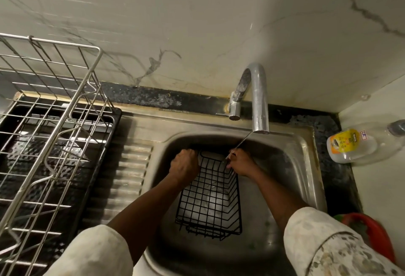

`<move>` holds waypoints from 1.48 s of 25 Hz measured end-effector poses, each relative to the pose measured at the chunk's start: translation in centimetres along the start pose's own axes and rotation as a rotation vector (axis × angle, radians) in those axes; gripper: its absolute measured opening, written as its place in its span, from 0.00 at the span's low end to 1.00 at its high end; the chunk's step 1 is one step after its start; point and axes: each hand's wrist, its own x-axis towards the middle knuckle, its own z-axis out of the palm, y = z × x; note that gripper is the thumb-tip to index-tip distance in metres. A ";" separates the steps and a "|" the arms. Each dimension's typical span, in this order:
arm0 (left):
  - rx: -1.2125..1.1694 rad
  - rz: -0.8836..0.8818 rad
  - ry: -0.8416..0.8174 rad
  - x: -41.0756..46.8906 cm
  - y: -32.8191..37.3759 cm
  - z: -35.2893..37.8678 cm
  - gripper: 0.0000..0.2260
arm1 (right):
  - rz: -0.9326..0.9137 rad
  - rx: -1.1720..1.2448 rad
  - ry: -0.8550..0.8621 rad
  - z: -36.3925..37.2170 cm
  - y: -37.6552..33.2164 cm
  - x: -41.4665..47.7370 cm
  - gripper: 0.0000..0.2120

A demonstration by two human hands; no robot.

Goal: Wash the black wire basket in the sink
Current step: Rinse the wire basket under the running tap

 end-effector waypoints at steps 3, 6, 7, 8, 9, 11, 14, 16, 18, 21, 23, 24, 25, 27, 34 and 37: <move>-0.089 0.036 0.010 -0.1 -0.1 1.0 0.10 | -0.030 -0.046 0.148 0.1 0.5 -0.3 0.06; -0.201 0.087 0.035 0.1 -0.5 2.9 0.10 | -0.028 -0.062 0.269 -0.3 0.7 -1.2 0.06; -0.247 0.102 0.042 0.2 -0.7 3.6 0.11 | -0.041 -0.075 0.317 -0.5 0.7 -1.7 0.06; -0.295 0.113 0.042 0.3 -0.9 4.2 0.13 | -0.067 -0.093 0.382 -0.6 0.6 -2.2 0.06; -0.339 0.122 0.046 0.6 -1.0 5.0 0.16 | -0.100 -0.099 0.453 -0.7 0.5 -2.6 0.06; -0.415 0.115 0.077 1.3 -1.4 6.5 0.24 | -0.157 -0.091 0.586 -0.4 0.3 -3.3 0.07; -0.450 0.082 0.118 1.0 -0.9 6.2 0.21 | -0.232 -0.169 0.727 0.8 0.9 -4.5 0.12; -0.474 0.083 0.158 0.4 -0.2 5.5 0.17 | -0.377 -0.222 0.844 1.6 1.2 -4.9 0.13; -0.430 0.045 0.219 0.0 0.4 5.4 0.14 | -0.523 -0.195 0.824 2.8 0.6 -4.9 0.09; -0.418 0.009 0.217 0.0 0.9 6.3 0.12 | -0.345 0.304 0.421 4.8 -1.2 -4.0 0.02; -0.424 0.048 0.233 0.1 0.7 6.8 0.13 | 0.011 0.605 0.219 5.8 -1.2 -2.2 0.07; -0.435 0.069 0.251 0.2 0.5 6.9 0.13 | 0.141 0.733 0.201 5.9 -0.9 -1.3 0.08; -0.438 0.074 0.266 0.4 0.3 7.0 0.12 | 0.223 0.872 0.180 5.9 -0.5 -0.5 0.09; -0.406 0.080 0.292 0.7 0.2 7.4 0.12 | 0.314 1.061 0.091 5.4 -0.2 0.0 0.12; -0.412 0.202 0.202 1.5 0.7 7.2 0.26 | 0.353 0.503 -0.404 4.9 -1.9 -2.5 0.17; -0.583 0.172 0.151 1.0 1.0 6.8 0.17 | 0.310 0.608 -0.148 3.5 -2.9 -0.1 0.15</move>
